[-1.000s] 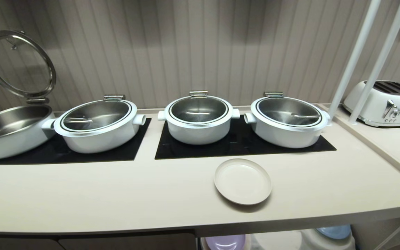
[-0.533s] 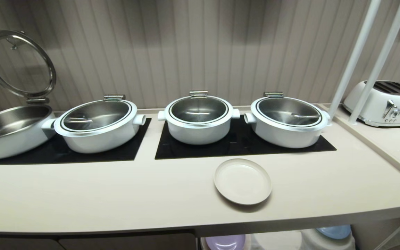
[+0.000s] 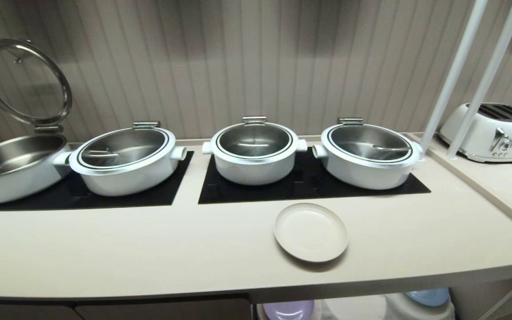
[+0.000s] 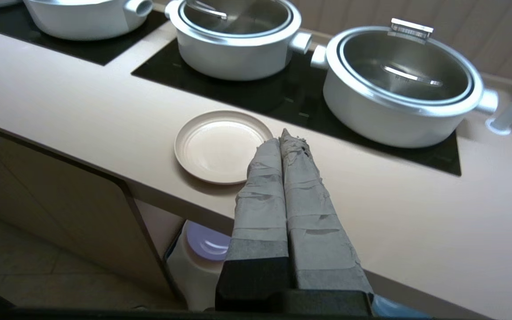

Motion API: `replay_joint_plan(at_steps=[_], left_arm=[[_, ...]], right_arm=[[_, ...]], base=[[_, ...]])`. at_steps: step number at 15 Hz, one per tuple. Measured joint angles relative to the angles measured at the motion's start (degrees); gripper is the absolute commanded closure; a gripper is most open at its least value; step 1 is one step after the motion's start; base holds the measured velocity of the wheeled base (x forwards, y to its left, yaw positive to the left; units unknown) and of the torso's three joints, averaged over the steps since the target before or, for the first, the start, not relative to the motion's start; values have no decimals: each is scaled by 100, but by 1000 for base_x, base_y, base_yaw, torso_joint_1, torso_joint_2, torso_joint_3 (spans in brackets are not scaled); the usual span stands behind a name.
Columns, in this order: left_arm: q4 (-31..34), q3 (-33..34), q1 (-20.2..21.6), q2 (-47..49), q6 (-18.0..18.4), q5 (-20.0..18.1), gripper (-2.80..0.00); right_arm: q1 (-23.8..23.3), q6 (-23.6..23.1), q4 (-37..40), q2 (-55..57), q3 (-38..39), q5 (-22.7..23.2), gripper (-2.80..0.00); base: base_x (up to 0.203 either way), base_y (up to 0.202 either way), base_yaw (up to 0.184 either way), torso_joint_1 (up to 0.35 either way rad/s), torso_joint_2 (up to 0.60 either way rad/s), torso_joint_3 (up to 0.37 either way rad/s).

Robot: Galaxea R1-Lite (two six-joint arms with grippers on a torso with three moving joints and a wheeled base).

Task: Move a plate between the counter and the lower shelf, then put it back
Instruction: Pick up the plate

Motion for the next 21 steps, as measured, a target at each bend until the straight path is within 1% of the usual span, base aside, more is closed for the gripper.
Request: replay_joint_plan(at_steps=[2,3,5,6,8,10,12,13,16,18,21], left_arm=[[0,0,0,0,0,-1,0],[0,0,0,0,1,-1,0],[-2,0,0,0,0,0,0],[0,0,0,0,0,1,0],[0,0,0,0,0,-1,0],[-2,0,0,0,0,-1,0],[0,0,0,0,0,1,0],[-1,0,0,0,1,0,0],[0,0,0,0,1,-1,0],[0,0,0,0,0,1,0],[-1,0,0,0,-1,-1,0]], right_arm=[[-9,227,175,776,-308,-216,0],[-6,385,400,1163,-513,-347,0],[37,845,1119,1932,-1026,-522,0],[111,1154,1468,2333,-1252,-576,0],[313,1749,1866,3090,-1565,-754,0],[574,2081,2037,3795,-1691,-1155,0],[854,2203,2051,4431,-1779,-1535,0],[991,2236,1987,4692,-1846,-1592,0],[1426,2274,1714,5468,-2131,-1604,0],[1651,2344,1679,5943,-2545,-1598,0],[1768,2572,1818,6504,-3305,-1601,0]], base=[[0,0,0,0,0,0],[0,0,0,0,0,0],[0,0,0,0,0,0],[0,0,0,0,0,0],[0,0,0,0,0,0],[0,0,0,0,0,0],[0,0,0,0,0,0],[0,0,0,0,0,0],[0,0,0,0,0,0],[0,0,0,0,0,0],[0,0,0,0,0,0]])
